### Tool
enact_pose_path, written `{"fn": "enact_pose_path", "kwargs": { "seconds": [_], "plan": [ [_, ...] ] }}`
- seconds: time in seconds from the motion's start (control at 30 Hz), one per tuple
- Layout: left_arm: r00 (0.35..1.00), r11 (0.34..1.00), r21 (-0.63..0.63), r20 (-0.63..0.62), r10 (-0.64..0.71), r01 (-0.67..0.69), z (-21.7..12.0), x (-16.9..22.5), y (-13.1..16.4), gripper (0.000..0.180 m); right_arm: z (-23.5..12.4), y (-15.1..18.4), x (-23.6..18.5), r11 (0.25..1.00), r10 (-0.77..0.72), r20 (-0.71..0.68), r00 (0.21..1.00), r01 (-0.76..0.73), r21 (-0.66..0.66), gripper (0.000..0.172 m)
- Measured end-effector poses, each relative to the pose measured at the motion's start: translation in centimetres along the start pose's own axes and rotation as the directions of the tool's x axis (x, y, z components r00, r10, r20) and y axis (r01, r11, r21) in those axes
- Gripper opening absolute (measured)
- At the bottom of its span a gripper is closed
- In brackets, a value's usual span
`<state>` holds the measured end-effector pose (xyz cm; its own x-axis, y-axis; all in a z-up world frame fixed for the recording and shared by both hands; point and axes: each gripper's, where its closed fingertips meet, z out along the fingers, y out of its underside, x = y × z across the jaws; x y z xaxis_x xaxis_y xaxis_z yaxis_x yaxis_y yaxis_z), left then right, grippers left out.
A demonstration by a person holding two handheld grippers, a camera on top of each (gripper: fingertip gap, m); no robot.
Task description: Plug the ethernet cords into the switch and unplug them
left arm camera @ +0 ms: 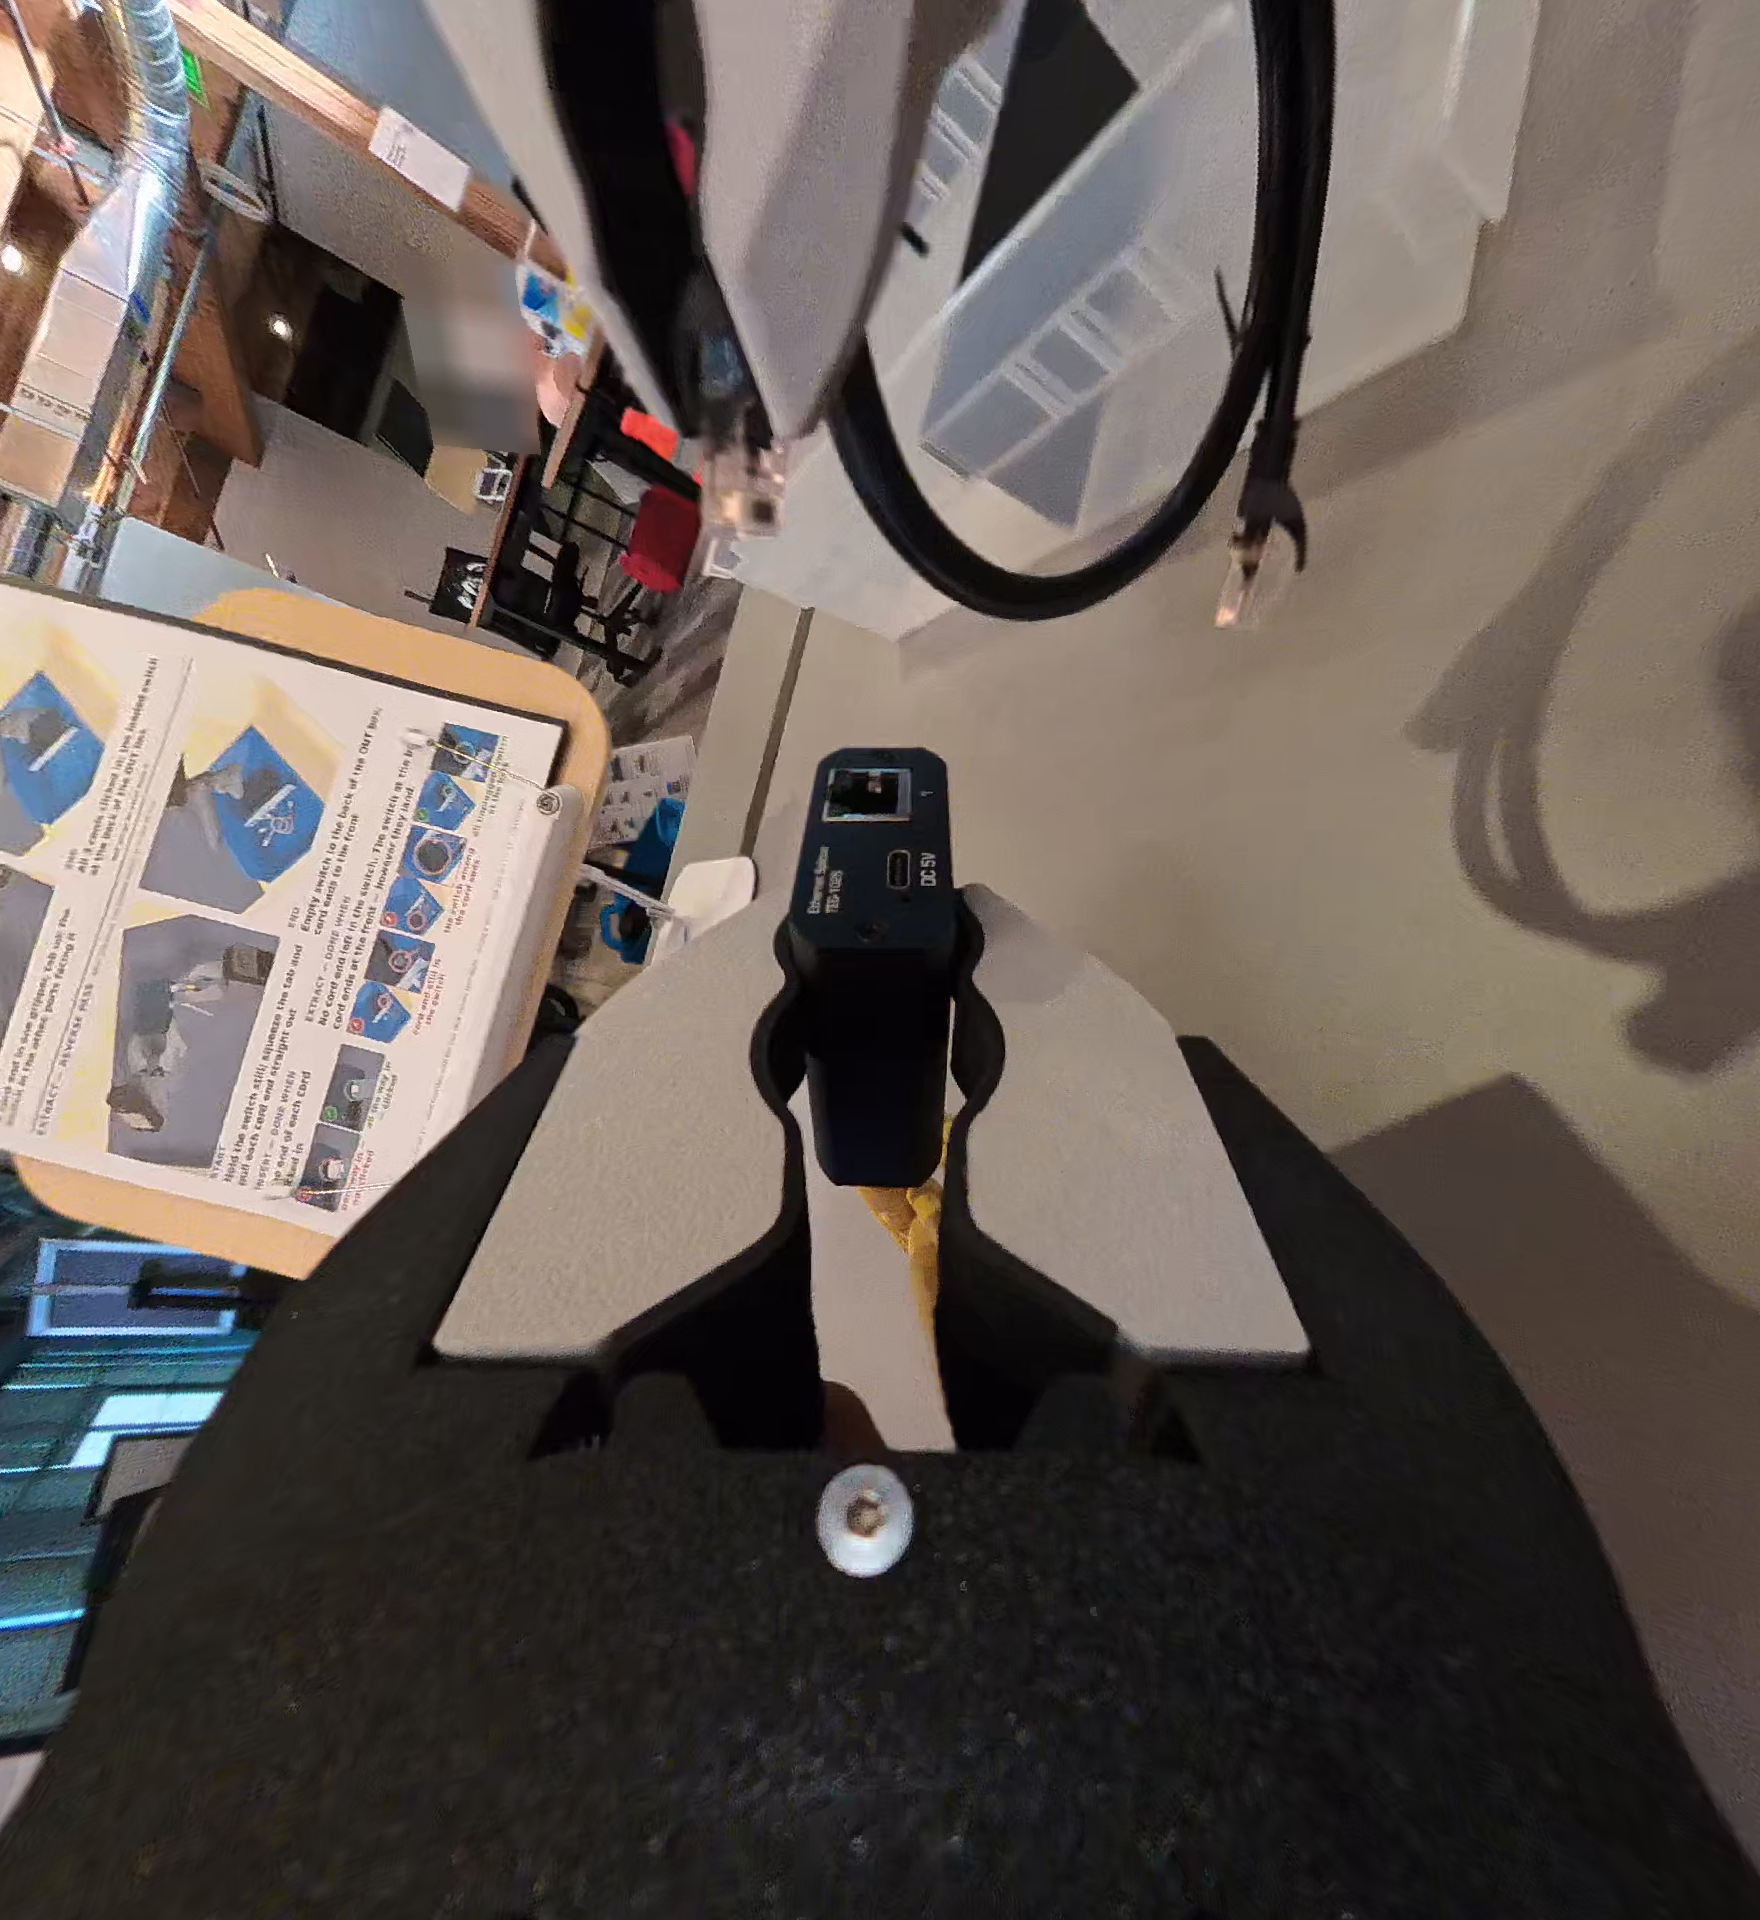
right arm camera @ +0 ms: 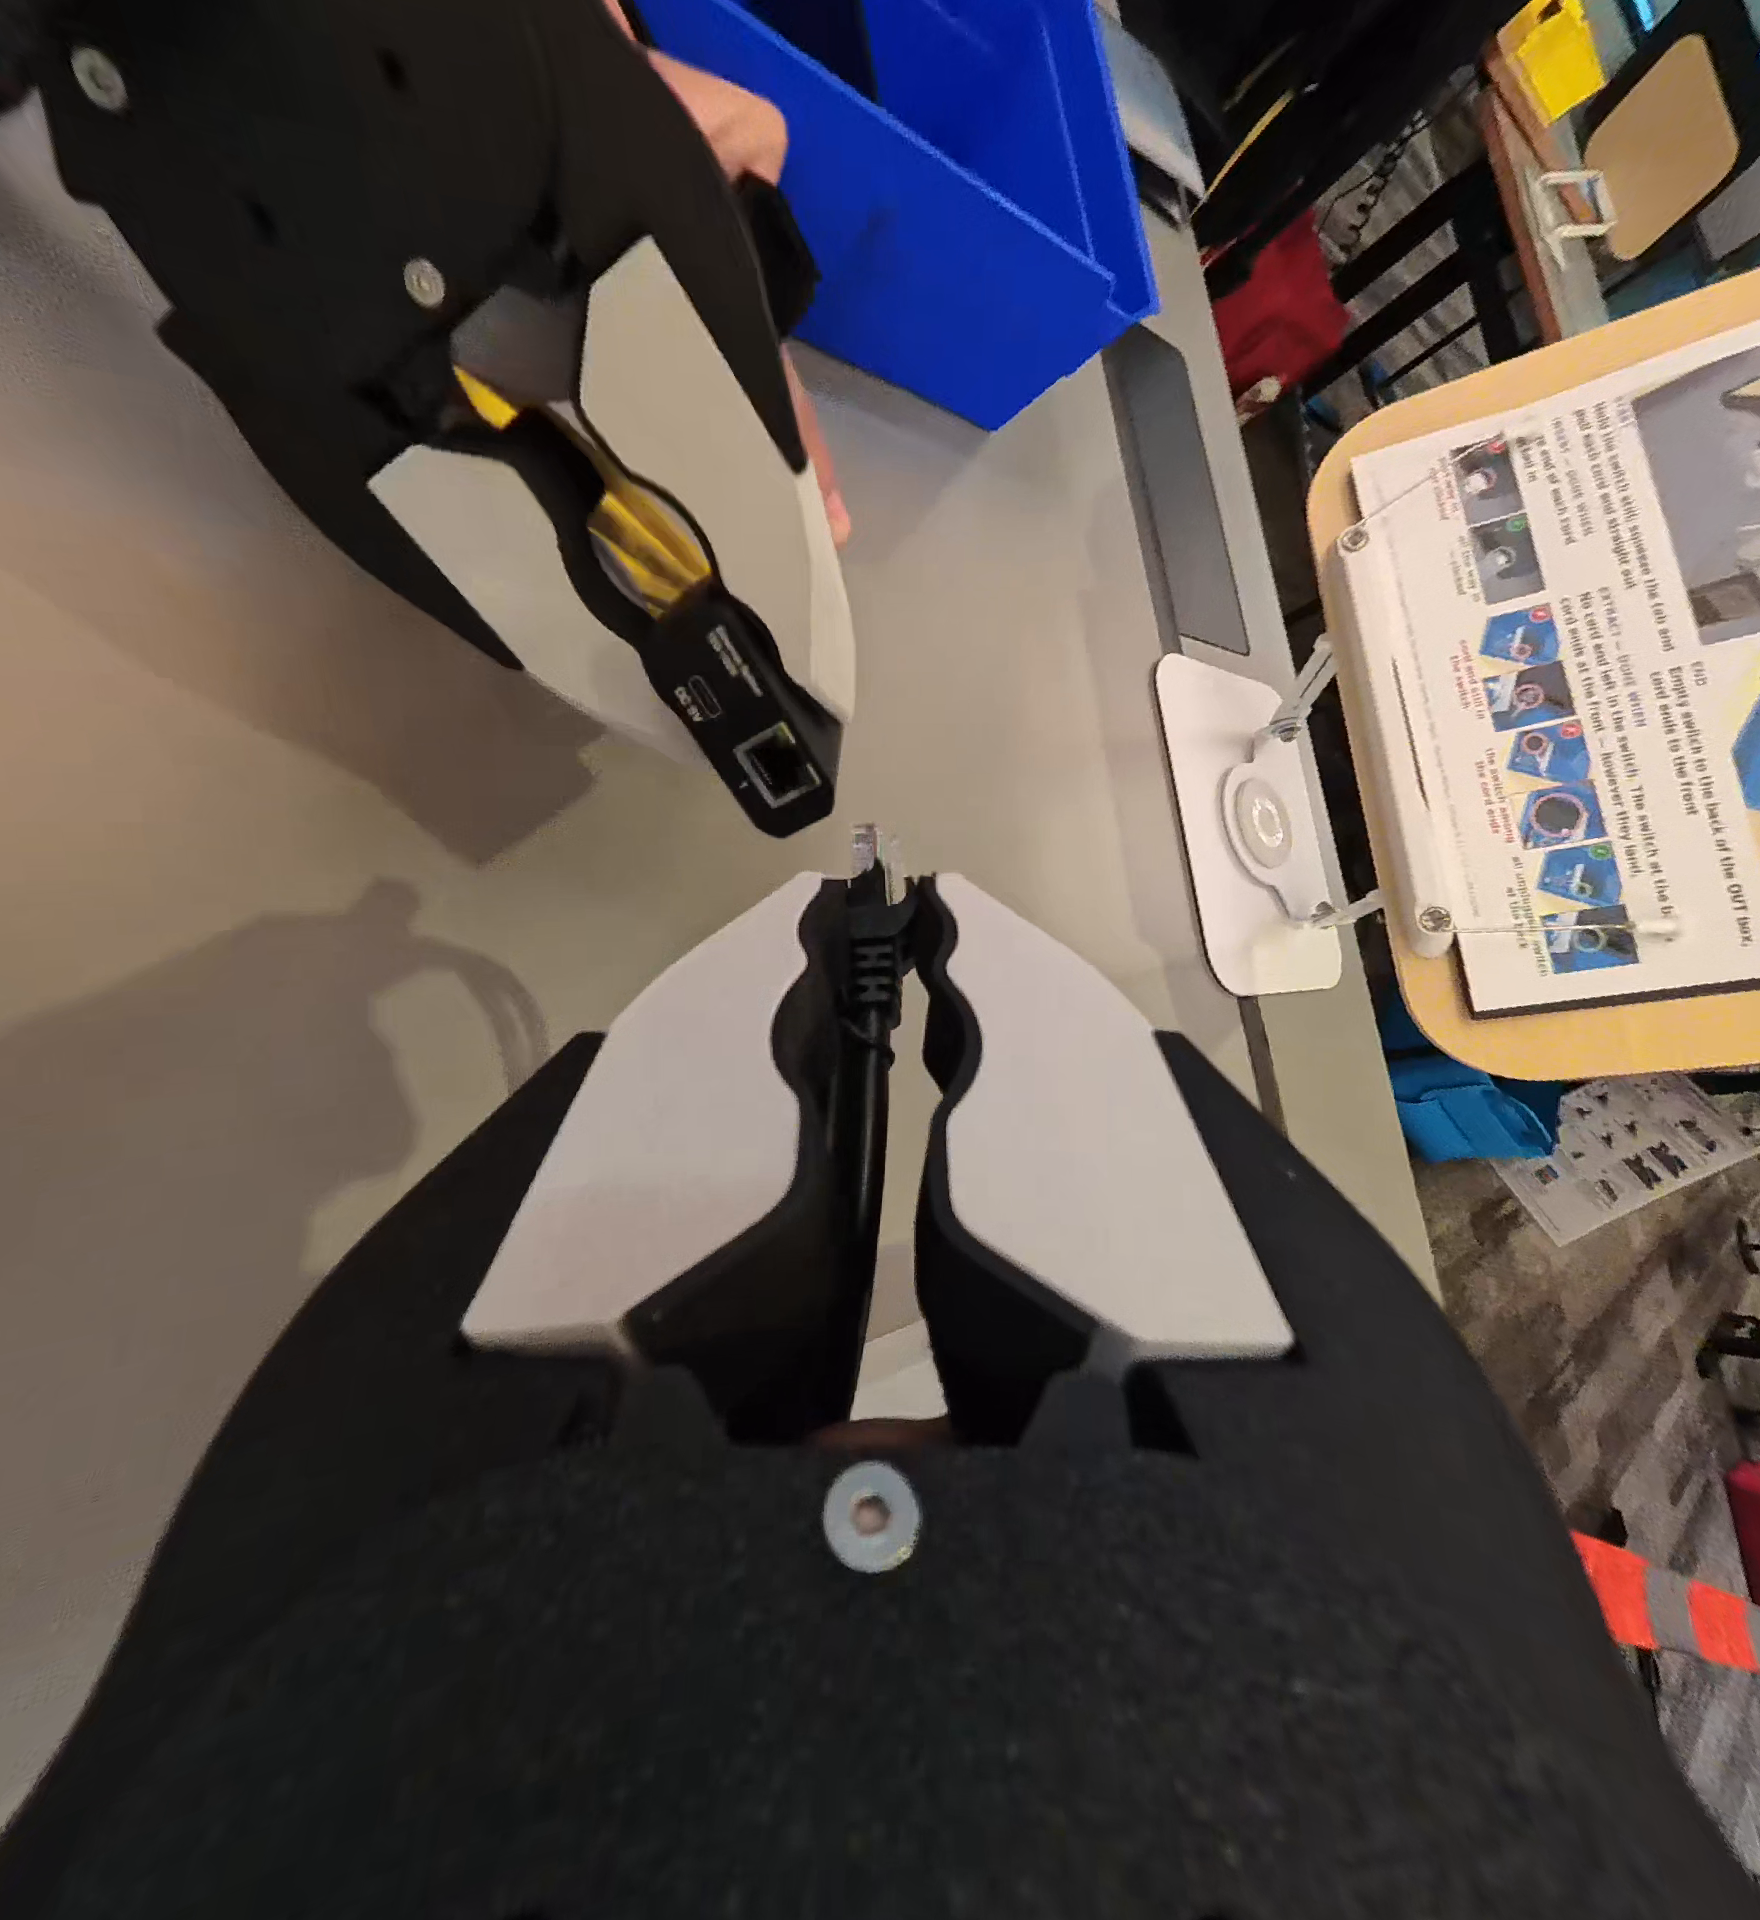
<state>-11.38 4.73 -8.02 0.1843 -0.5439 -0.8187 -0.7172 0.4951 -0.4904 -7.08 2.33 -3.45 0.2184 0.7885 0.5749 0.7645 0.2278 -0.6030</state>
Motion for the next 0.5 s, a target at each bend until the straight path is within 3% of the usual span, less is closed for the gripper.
{"fn": "enact_pose_path", "kwargs": {
  "seconds": [0.3,0.5],
  "plan": [
    [0.977,0.976,0.063,0.025,-0.212,0.21,-2.5,-2.9,1.2,0.024,-0.9,-1.0,1.4,0.999,0.001,-0.057,0.998,0.001,0.047,0.012],
    [0.934,0.929,0.113,0.019,-0.357,0.353,-4.3,-5.3,1.4,0.024,-8.9,-2.0,12.2,0.98,0.125,-0.215,0.969,-0.086,0.18,0.012]
  ]
}}
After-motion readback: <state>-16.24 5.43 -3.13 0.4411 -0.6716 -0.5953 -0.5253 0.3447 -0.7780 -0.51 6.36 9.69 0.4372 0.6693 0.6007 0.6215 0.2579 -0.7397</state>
